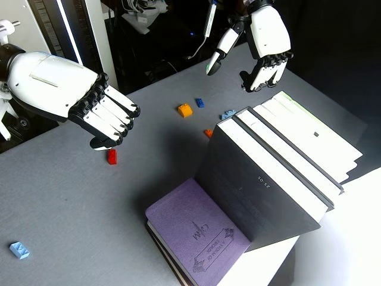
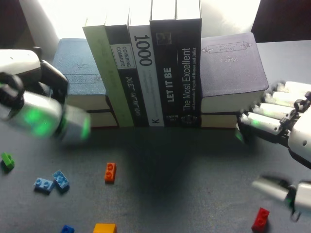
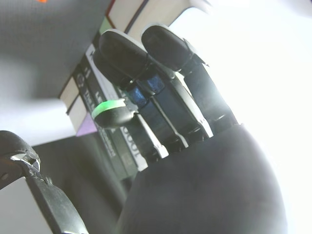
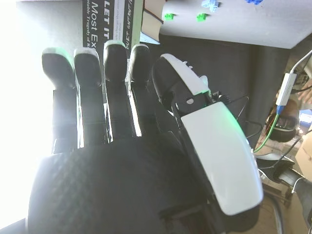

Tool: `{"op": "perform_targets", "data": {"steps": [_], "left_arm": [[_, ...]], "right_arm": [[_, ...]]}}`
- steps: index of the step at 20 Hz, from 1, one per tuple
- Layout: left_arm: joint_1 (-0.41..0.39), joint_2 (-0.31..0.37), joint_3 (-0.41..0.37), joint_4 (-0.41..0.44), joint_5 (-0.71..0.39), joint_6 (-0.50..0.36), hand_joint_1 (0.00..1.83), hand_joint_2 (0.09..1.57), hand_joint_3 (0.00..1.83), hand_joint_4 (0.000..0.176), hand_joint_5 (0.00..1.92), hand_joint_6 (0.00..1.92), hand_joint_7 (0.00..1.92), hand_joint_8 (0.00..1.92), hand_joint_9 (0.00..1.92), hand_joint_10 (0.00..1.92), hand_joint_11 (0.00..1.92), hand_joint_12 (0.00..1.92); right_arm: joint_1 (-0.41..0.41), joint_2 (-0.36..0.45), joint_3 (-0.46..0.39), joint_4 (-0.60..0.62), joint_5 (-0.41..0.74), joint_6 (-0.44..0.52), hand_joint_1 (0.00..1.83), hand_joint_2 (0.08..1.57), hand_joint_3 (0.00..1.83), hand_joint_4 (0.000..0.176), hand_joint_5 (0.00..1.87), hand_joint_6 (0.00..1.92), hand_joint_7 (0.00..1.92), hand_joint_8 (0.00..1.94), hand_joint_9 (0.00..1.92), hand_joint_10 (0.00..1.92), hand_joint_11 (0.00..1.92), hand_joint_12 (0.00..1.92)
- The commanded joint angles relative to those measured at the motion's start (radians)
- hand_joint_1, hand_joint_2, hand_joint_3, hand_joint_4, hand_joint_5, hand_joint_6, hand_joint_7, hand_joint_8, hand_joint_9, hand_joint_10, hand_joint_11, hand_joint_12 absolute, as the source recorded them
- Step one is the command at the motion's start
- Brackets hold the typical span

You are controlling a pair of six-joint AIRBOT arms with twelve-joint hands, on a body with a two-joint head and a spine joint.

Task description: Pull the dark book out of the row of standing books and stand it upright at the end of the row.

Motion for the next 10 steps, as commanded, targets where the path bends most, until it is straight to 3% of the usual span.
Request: {"op": "perform_targets", "data": {"steps": [1,5,10], "left_arm": [[-0.013,0.009,0.003,0.050,-0.039,-0.001,0.08,1.27,0.02,0.022,0.14,0.01,0.12,0.00,0.16,0.01,0.00,0.78],[-0.013,0.009,0.003,0.050,-0.034,-0.001,0.06,1.28,0.01,0.016,0.14,0.01,0.13,0.00,0.18,0.01,0.00,0.78],[-0.013,0.009,0.003,0.050,-0.031,-0.001,0.05,1.29,0.00,0.021,0.14,0.00,0.12,0.00,0.16,0.00,0.00,0.74]], "right_arm": [[0.013,0.009,-0.004,-0.023,0.111,0.000,0.09,1.20,0.04,0.000,0.11,0.10,0.16,0.00,0.09,0.18,0.00,0.73],[0.014,0.008,-0.006,-0.023,0.112,0.000,0.04,1.21,0.01,0.000,0.11,0.05,0.12,0.01,0.07,0.11,0.00,0.53],[0.027,0.008,-0.031,-0.038,0.156,0.000,0.01,1.20,0.00,0.000,0.09,0.02,0.10,0.00,0.06,0.05,0.00,0.35]]}}
